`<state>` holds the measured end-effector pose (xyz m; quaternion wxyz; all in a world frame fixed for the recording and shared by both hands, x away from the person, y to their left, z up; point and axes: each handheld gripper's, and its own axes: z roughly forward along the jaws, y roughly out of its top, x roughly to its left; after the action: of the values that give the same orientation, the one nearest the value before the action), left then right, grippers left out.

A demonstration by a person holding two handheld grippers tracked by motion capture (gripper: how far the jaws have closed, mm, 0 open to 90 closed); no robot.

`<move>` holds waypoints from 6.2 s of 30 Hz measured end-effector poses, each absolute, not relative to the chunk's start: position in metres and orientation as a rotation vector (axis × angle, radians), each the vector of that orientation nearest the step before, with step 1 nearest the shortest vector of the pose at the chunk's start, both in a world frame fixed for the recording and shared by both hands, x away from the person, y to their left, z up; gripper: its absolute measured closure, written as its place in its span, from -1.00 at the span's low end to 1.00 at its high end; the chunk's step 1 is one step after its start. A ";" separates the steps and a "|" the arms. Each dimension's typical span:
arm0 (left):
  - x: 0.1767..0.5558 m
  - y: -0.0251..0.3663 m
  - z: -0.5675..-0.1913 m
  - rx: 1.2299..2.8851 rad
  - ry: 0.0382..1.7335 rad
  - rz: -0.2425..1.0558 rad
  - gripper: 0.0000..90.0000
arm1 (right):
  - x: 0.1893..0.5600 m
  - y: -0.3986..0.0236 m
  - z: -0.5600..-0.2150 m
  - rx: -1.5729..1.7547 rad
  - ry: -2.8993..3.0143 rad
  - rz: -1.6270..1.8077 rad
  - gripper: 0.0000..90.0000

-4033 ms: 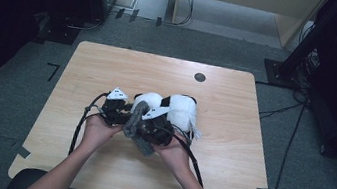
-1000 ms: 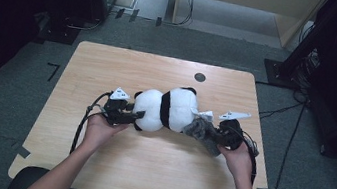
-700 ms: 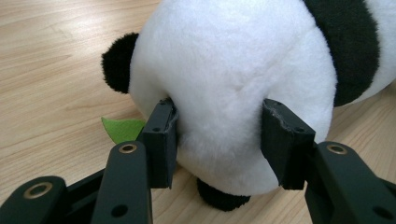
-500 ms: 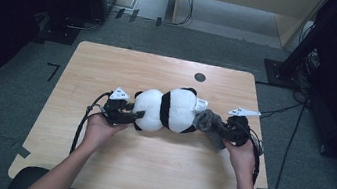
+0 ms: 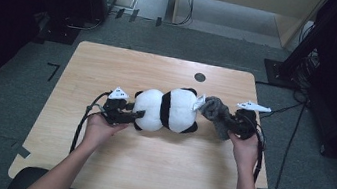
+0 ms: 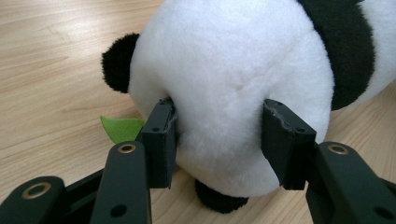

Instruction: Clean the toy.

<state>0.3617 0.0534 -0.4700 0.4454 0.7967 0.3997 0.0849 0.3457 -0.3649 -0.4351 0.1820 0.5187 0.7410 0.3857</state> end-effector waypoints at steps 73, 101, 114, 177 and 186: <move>0.360 0.065 -0.456 1.959 0.878 0.168 -0.17 | 0.402 -0.318 -0.445 1.400 2.203 1.130 0.78; 0.414 0.050 -0.494 2.027 0.578 -0.069 -1.00 | 0.406 -0.303 -0.448 1.358 2.229 1.146 0.82; 0.406 0.049 -0.490 2.037 0.479 -0.110 -0.30 | 0.404 -0.301 -0.449 1.363 2.205 1.160 0.82; 0.382 0.041 -0.439 1.680 1.034 -0.038 0.24 | 0.315 -0.165 -0.432 0.870 2.341 1.377 0.81; 0.385 0.046 -0.439 1.652 1.063 -0.072 0.24 | 0.318 -0.156 -0.446 0.802 2.393 1.304 0.82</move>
<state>0.3854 0.0457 -0.4393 0.5545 0.6994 0.4498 -0.0305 0.3177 -0.1563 -0.4465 0.1497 0.2792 0.8329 0.4538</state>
